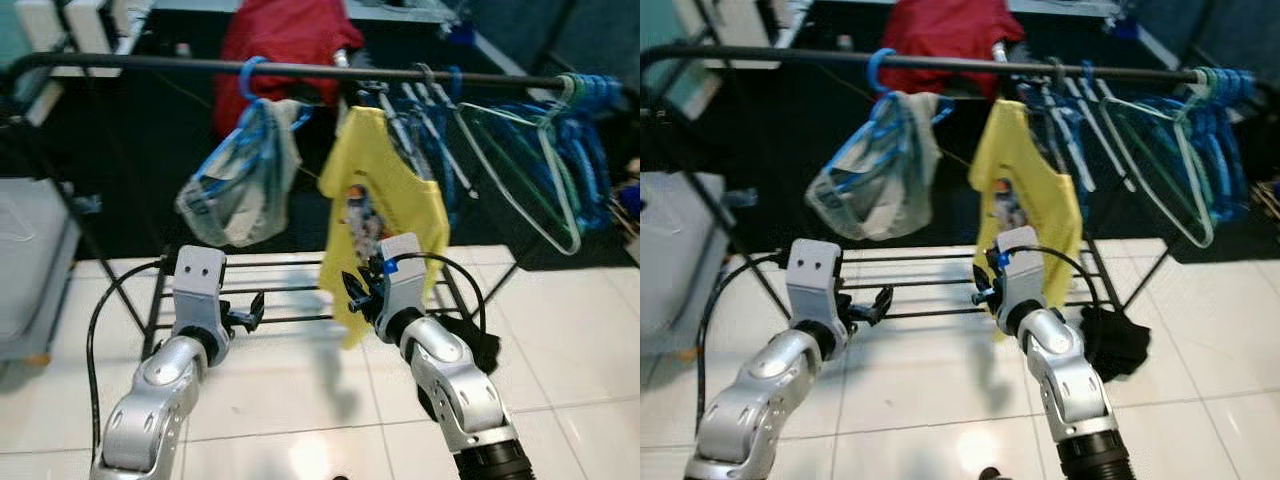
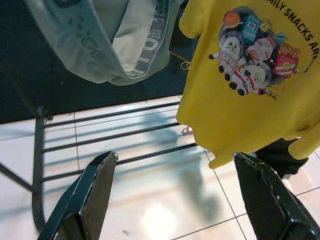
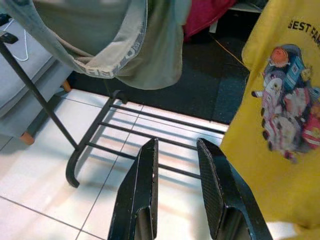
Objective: Hang hanger
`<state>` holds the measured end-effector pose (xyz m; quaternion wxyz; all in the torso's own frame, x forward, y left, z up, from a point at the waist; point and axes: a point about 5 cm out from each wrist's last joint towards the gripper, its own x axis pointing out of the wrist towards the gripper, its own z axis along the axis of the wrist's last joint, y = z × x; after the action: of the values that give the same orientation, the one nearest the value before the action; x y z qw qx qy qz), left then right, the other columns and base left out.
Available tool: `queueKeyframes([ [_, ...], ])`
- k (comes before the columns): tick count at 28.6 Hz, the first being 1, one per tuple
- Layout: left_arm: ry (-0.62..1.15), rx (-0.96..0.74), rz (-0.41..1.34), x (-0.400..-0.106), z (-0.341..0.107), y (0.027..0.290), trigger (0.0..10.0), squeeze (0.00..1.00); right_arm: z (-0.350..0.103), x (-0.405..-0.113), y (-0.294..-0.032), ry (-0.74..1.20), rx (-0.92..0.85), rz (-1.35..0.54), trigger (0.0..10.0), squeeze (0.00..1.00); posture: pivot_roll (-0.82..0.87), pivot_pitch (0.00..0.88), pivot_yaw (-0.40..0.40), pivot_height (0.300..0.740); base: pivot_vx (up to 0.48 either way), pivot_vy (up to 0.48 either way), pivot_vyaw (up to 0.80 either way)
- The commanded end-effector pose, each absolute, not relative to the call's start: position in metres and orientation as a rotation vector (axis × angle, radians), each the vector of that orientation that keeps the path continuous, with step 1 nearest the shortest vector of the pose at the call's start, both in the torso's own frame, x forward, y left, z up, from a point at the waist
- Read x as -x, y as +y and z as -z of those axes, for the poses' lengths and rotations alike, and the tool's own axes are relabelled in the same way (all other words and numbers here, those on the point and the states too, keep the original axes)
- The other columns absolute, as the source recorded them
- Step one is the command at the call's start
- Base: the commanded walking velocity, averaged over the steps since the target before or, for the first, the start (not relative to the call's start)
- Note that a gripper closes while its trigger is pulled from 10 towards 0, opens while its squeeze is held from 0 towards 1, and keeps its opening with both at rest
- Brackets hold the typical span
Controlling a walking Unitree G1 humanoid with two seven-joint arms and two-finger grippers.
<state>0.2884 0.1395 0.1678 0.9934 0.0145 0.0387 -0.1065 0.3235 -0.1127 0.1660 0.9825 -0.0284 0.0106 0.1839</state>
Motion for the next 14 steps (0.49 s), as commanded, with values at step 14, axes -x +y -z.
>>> queueKeyframes([
  [14, 0.019, 0.028, 0.216, -0.289, -0.177, 0.132, 10.0, 0.00, -0.182, -0.326, -0.134, -0.103, 0.030, -0.191, 10.0, 0.00, -0.06, 0.238, -0.081, 0.740, 0.000, 0.000, 0.00],
])
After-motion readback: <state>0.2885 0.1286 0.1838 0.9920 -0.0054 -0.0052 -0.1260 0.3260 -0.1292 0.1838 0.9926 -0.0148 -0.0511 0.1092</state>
